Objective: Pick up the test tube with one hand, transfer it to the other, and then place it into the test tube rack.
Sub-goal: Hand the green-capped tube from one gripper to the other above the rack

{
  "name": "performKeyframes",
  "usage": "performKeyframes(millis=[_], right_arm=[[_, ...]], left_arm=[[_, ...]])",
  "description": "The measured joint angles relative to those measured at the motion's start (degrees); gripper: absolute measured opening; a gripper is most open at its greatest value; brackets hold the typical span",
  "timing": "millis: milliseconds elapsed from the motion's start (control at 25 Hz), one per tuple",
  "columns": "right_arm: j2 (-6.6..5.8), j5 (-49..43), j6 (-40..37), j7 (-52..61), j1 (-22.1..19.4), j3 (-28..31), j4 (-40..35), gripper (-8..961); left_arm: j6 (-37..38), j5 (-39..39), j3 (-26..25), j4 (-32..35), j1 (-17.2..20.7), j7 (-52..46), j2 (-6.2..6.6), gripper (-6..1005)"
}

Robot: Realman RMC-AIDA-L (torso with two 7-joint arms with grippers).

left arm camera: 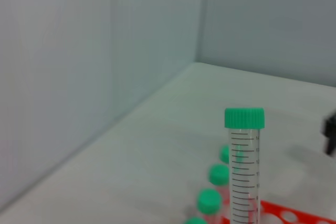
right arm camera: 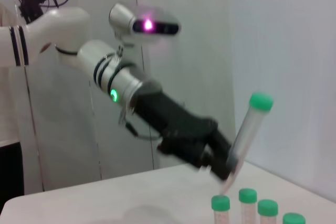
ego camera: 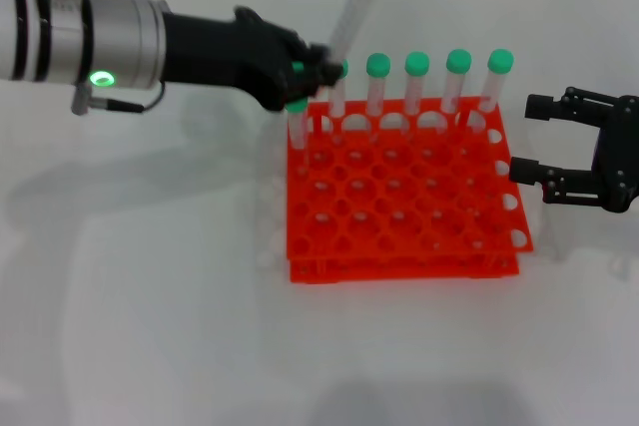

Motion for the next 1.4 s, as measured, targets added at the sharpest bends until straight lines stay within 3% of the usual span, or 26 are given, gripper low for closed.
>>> performKeyframes(millis=[160, 360, 640, 840, 960, 1120, 1400], right_arm=[[0.01, 0.46, -0.69, 1.02, 0.36, 0.0, -0.17, 738], [-0.54, 1.27, -0.7, 3.65, 1.07, 0.01, -0.09, 736], [-1.34, 5.34, -0.7, 7.41, 1.58, 0.1, 1.22, 734], [-1.37, 11.6, -0.98, 7.57, 3.43, 0.09, 7.38, 732], [-0.32, 14.09, -0.77, 5.11, 4.82, 0.1, 11.33, 731], [2.14, 15.34, 0.76, -0.11, 5.93, -0.08, 14.38, 730], [2.72, 18.41, 1.63, -9.98, 9.76, -0.32, 24.3, 727]], left_arm=[[1.89, -0.63, -0.77, -8.93, -3.94, 5.23, 1.24, 191], [4.19, -0.75, -5.65, -19.83, -8.63, 13.0, 2.3, 191], [8.39, -1.0, -8.94, -21.48, -9.4, 17.31, 2.46, 191], [8.24, -0.96, -9.02, -21.56, -9.39, 17.9, 2.14, 191], [7.64, -0.79, -9.03, -21.63, -9.47, 18.18, 1.94, 191], [6.28, -0.81, -8.76, -21.72, -9.56, 18.43, 1.57, 191], [6.0, -0.75, -8.5, -21.76, -9.76, 19.3, 0.84, 191]])
